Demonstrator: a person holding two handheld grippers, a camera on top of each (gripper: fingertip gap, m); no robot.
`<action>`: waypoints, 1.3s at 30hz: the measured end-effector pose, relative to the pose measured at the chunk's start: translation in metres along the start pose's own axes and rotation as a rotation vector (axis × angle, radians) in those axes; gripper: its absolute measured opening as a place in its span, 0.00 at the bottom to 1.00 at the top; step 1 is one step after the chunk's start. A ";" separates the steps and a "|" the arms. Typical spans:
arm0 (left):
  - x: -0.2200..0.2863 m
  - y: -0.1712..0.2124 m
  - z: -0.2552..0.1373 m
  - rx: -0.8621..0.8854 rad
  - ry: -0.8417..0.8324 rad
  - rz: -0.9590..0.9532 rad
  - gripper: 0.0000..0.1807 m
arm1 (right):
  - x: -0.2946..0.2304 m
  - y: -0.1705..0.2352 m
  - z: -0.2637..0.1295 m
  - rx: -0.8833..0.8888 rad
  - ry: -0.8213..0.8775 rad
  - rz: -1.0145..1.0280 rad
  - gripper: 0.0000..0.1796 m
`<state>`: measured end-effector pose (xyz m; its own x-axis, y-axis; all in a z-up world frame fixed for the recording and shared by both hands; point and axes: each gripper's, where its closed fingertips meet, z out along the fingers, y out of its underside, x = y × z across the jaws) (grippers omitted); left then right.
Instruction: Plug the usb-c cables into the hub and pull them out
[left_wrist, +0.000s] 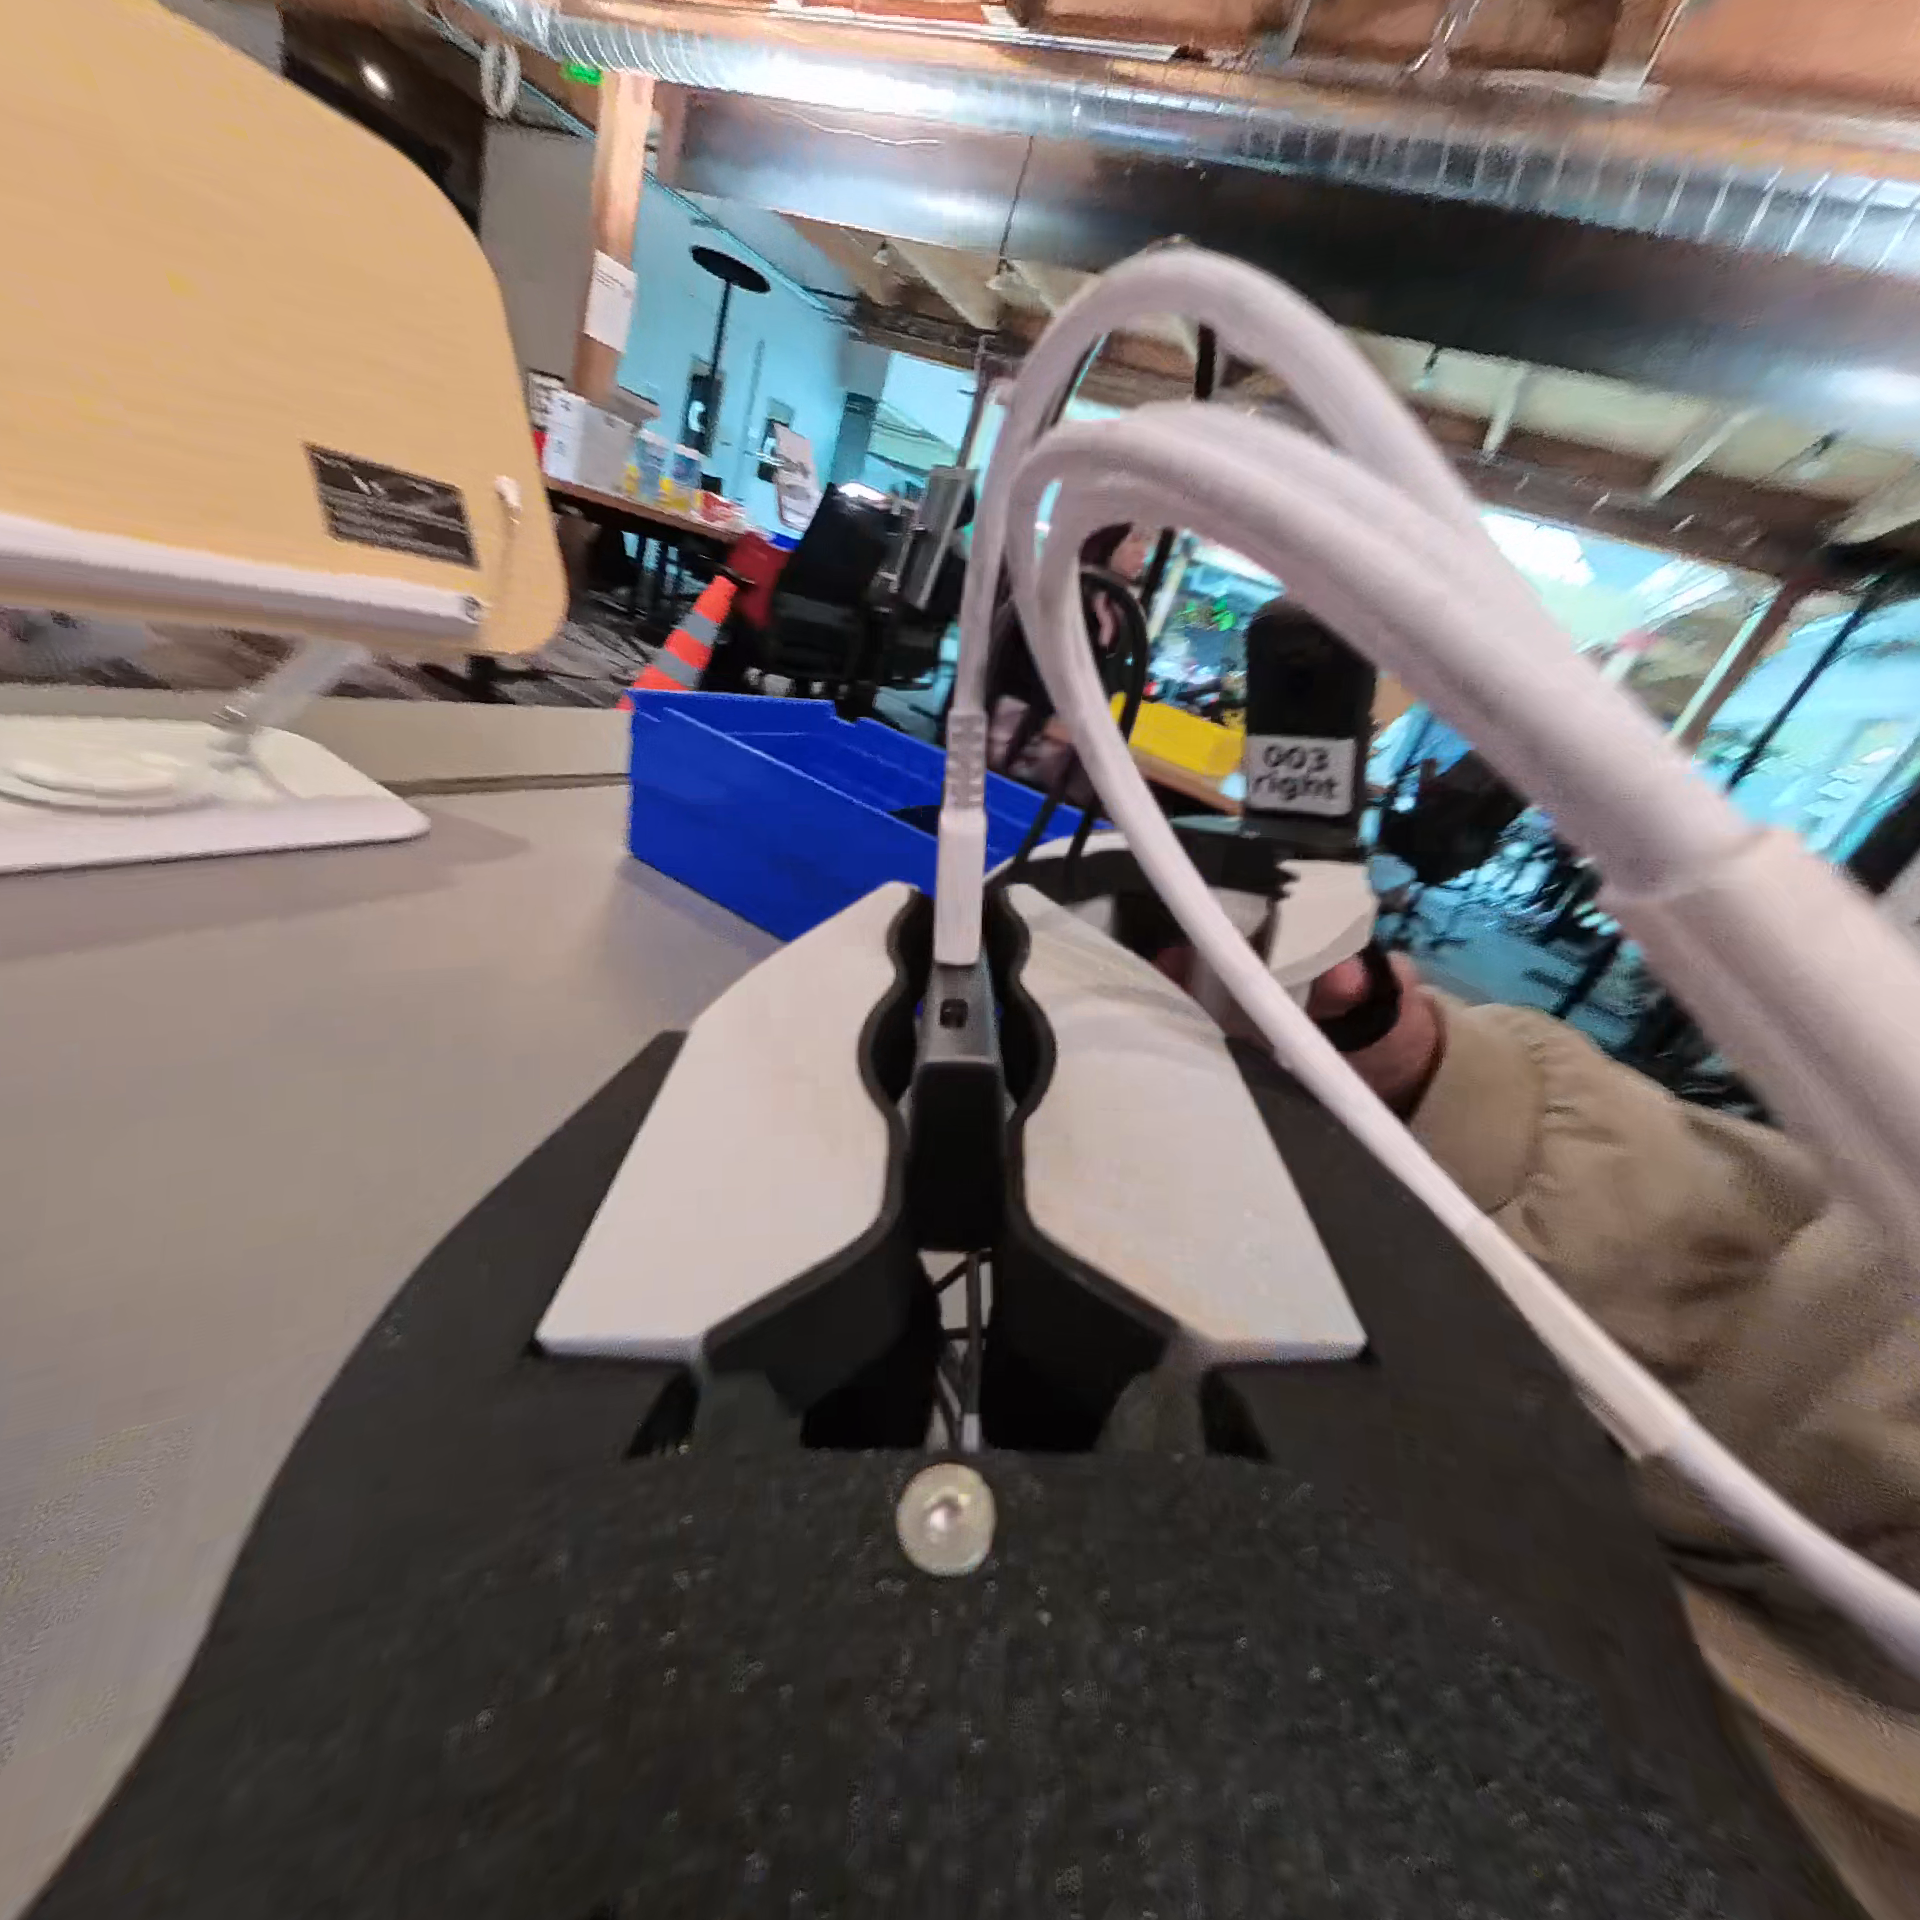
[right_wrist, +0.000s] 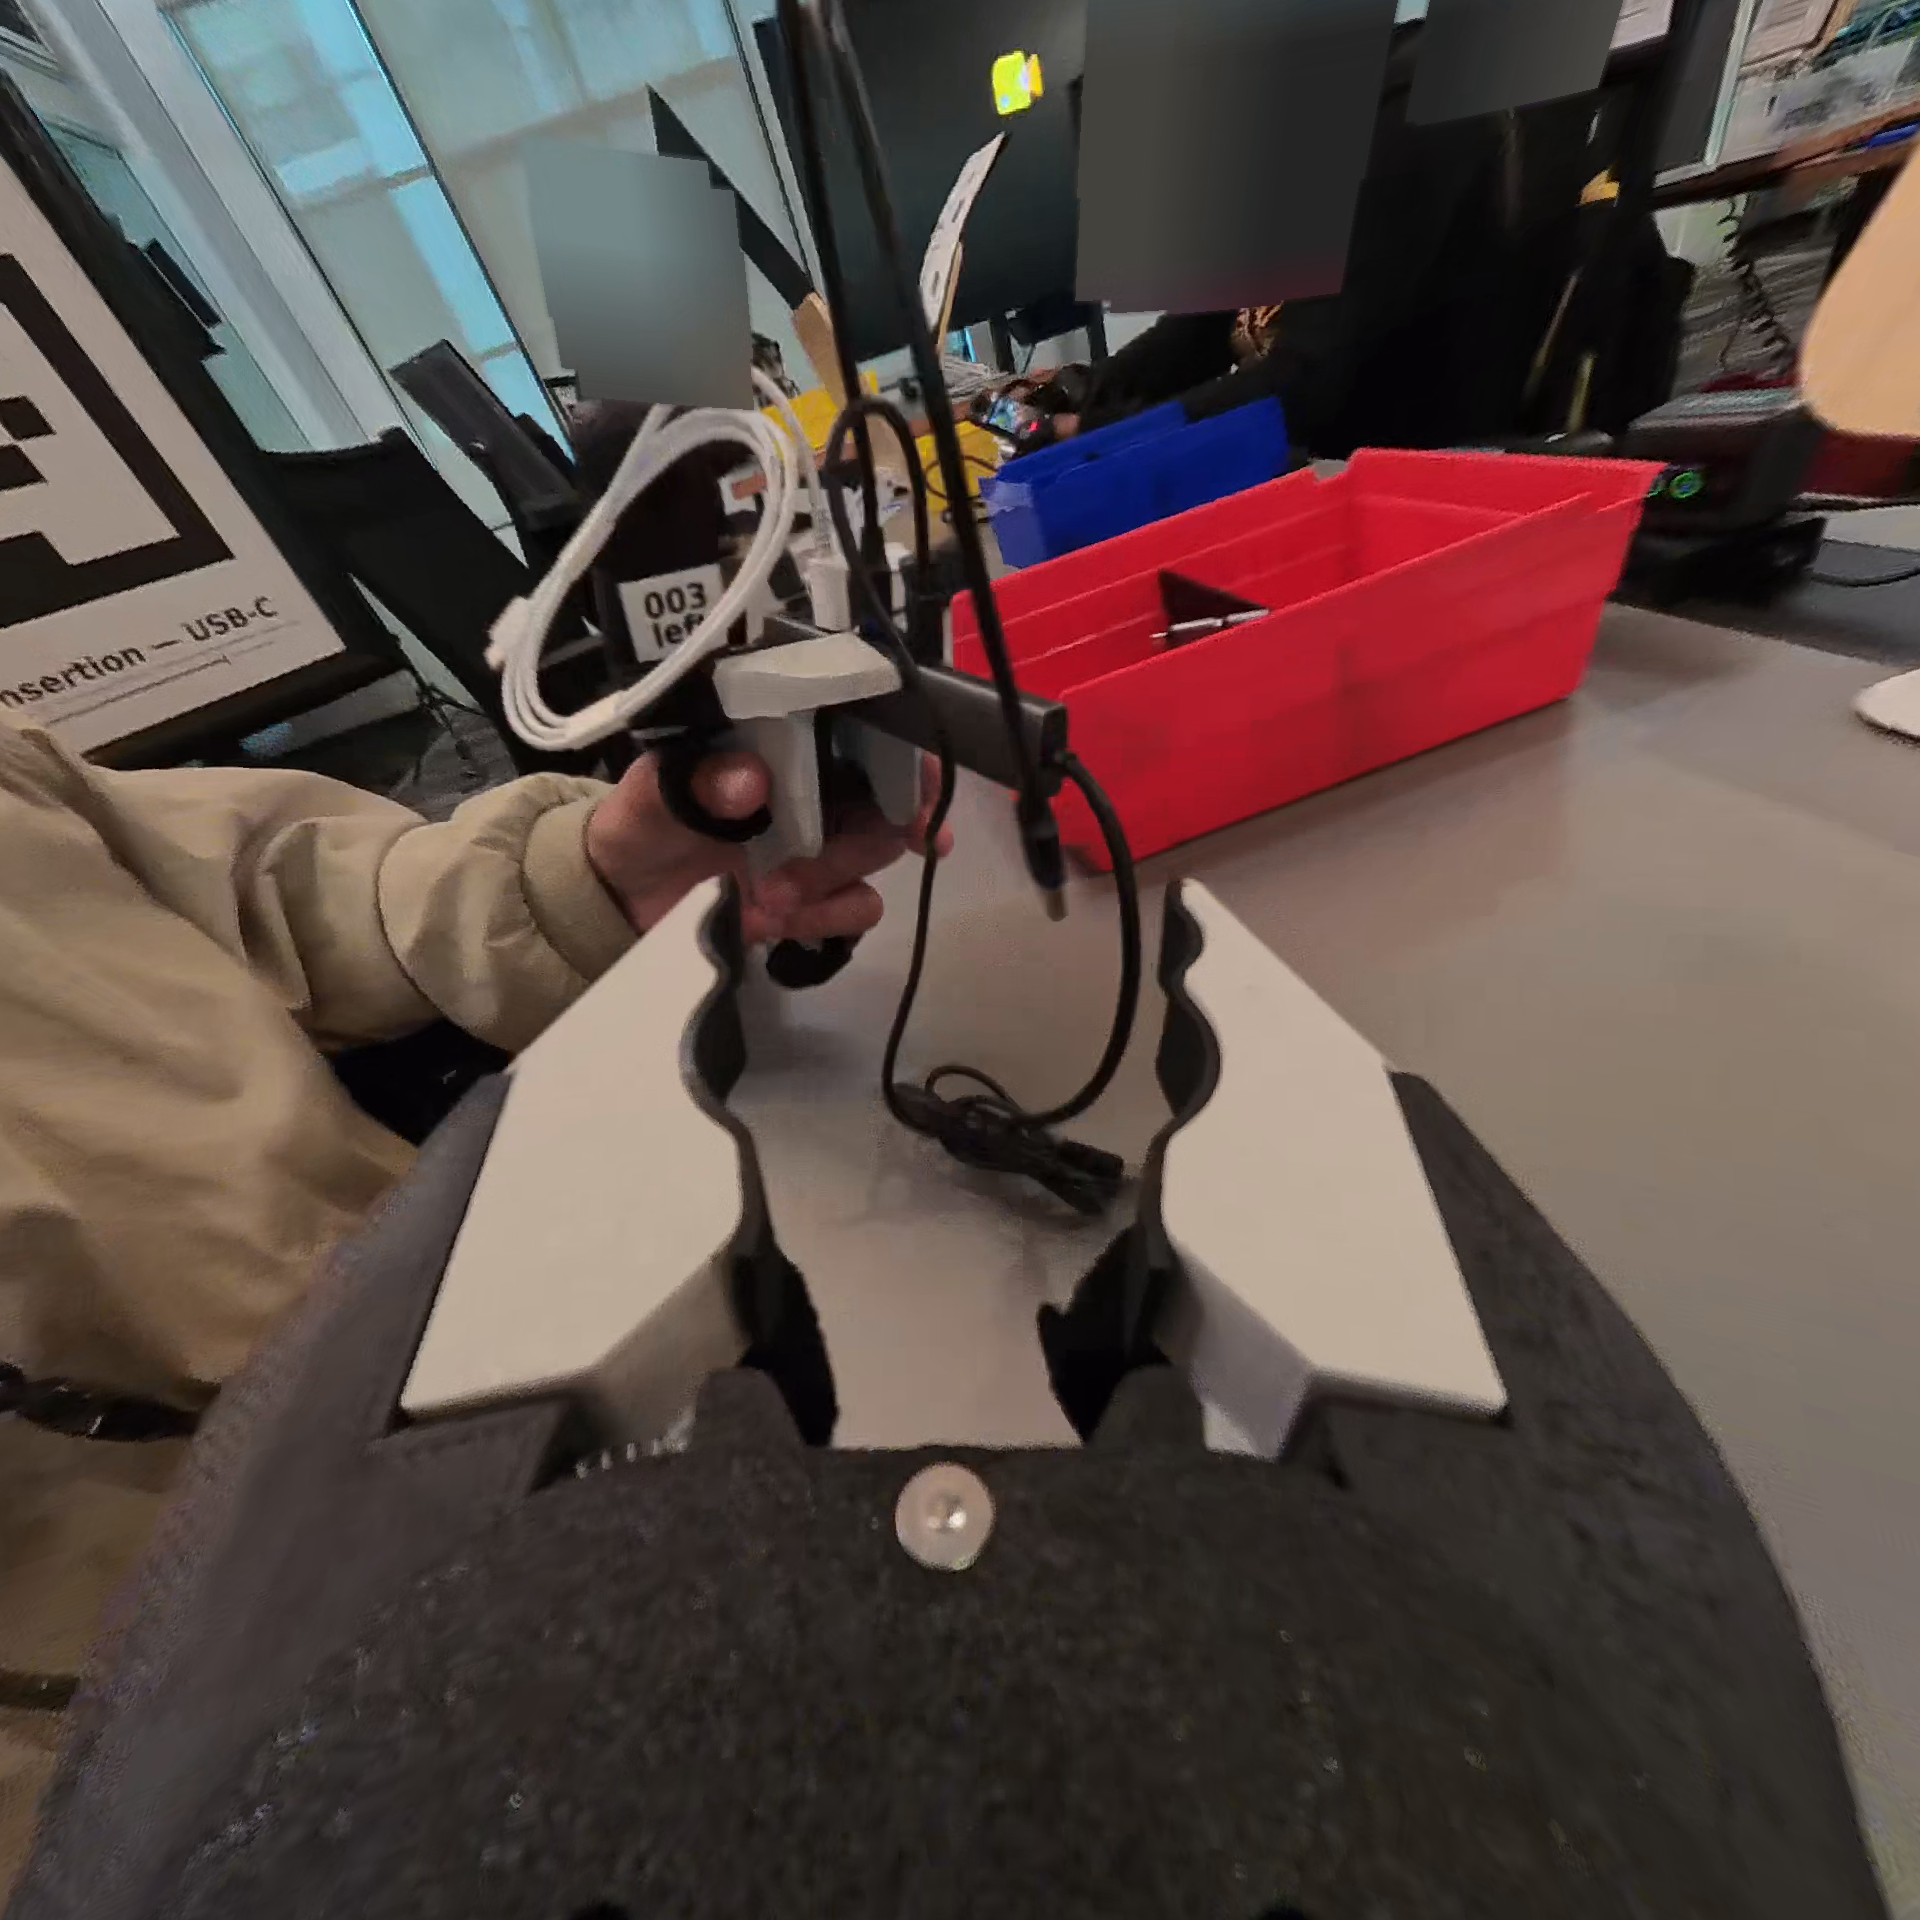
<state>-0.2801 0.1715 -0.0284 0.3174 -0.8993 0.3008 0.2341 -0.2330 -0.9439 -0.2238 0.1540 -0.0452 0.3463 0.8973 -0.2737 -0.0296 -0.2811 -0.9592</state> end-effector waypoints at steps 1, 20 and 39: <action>0.004 0.002 0.001 0.002 0.029 -0.049 0.06 | -0.002 0.002 0.006 0.002 -0.006 0.011 0.46; 0.042 0.027 0.007 -0.104 0.296 -0.087 0.20 | -0.024 -0.036 -0.008 0.064 -0.248 0.250 0.06; 0.008 0.081 0.006 -0.386 0.104 0.194 0.14 | 0.178 -0.238 -0.172 0.055 0.240 -0.060 0.07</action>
<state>-0.2532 0.1477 -0.1020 0.2228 -0.9679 0.1161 -0.1871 -0.1593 -0.9693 0.0067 0.3225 0.1466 0.5611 0.8037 -0.1980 -0.0510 -0.2052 -0.9774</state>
